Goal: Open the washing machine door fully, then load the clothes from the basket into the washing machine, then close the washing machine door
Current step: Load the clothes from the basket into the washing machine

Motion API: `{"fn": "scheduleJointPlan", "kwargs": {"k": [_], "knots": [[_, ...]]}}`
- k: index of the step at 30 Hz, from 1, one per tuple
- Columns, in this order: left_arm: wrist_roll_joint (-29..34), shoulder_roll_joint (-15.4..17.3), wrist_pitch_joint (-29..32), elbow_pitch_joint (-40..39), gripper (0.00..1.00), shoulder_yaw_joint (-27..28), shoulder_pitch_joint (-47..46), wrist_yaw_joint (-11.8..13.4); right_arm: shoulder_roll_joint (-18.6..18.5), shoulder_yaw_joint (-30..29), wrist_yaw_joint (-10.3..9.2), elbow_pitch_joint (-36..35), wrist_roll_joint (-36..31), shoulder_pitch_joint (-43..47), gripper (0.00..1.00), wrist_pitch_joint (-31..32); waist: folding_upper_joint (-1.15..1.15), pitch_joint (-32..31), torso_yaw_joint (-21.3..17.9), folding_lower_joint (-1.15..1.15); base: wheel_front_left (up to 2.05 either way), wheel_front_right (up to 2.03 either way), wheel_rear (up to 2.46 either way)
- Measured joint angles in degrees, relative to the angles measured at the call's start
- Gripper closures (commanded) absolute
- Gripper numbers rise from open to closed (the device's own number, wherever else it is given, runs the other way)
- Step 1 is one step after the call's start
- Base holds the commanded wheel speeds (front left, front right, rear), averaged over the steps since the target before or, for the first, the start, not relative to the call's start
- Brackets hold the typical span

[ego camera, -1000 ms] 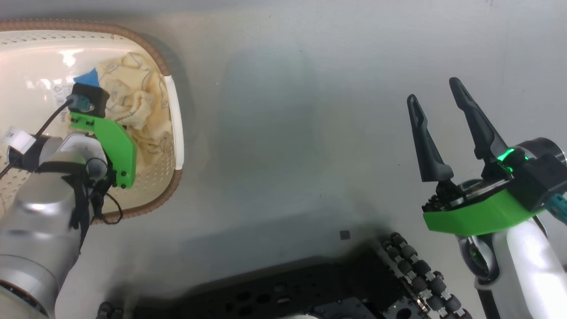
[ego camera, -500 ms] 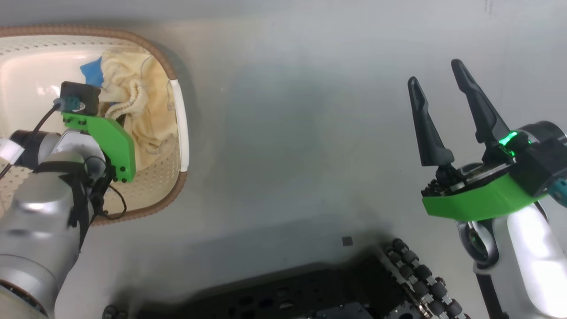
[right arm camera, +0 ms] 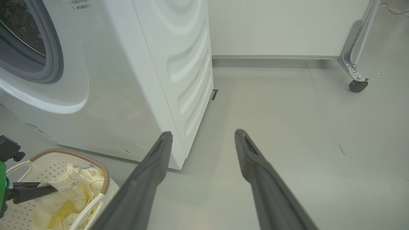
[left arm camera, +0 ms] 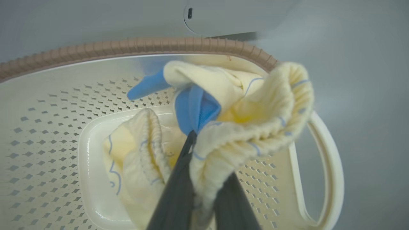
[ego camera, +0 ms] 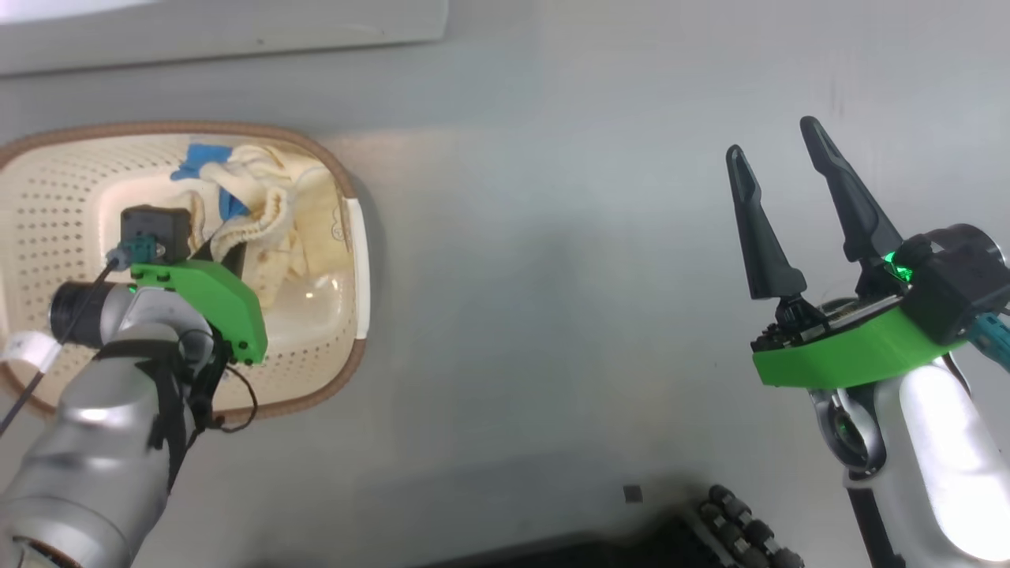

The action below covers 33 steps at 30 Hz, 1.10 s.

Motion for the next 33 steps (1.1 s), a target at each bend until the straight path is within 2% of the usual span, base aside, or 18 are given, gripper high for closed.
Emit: {"fn": "scheduleJointPlan", "kwargs": {"k": [3,8,9,15,23,33], "knots": [[1.7,0.5,0.0,-4.3,1.00,2.4,1.3,1.6,-0.1,0.0,0.00,0.6,0.4,0.1,0.00,0.0,0.00,-2.9,0.6,0.00,0.00,0.00,0.00],[7.5,2.0,0.0,-15.0,1.00,9.8,5.3,5.2,-0.3,0.0,0.00,1.5,0.7,0.6,0.00,0.0,0.00,-7.5,1.8,0.00,0.00,0.00,0.00],[7.5,2.0,0.0,-15.0,1.00,9.8,5.3,5.2,-0.3,0.0,0.00,1.5,0.7,0.6,0.00,0.0,0.00,-7.5,1.8,0.00,0.00,0.00,0.00],[16.0,3.2,0.0,-26.4,1.00,20.5,15.3,8.1,-0.4,0.2,0.00,2.9,1.1,2.7,0.00,0.0,0.00,-12.8,2.9,0.00,0.00,0.00,0.00],[27.5,1.8,-0.2,-39.4,1.00,33.9,26.5,8.1,-0.7,0.2,0.00,4.3,2.1,4.9,0.00,0.0,0.00,-19.4,4.1,0.00,0.00,0.00,0.00],[35.8,-2.2,-0.2,-49.9,1.00,44.2,34.8,5.8,-0.6,0.5,0.00,5.8,2.7,7.2,0.00,0.0,0.00,-25.8,5.4,0.00,0.00,0.00,0.00]]}}
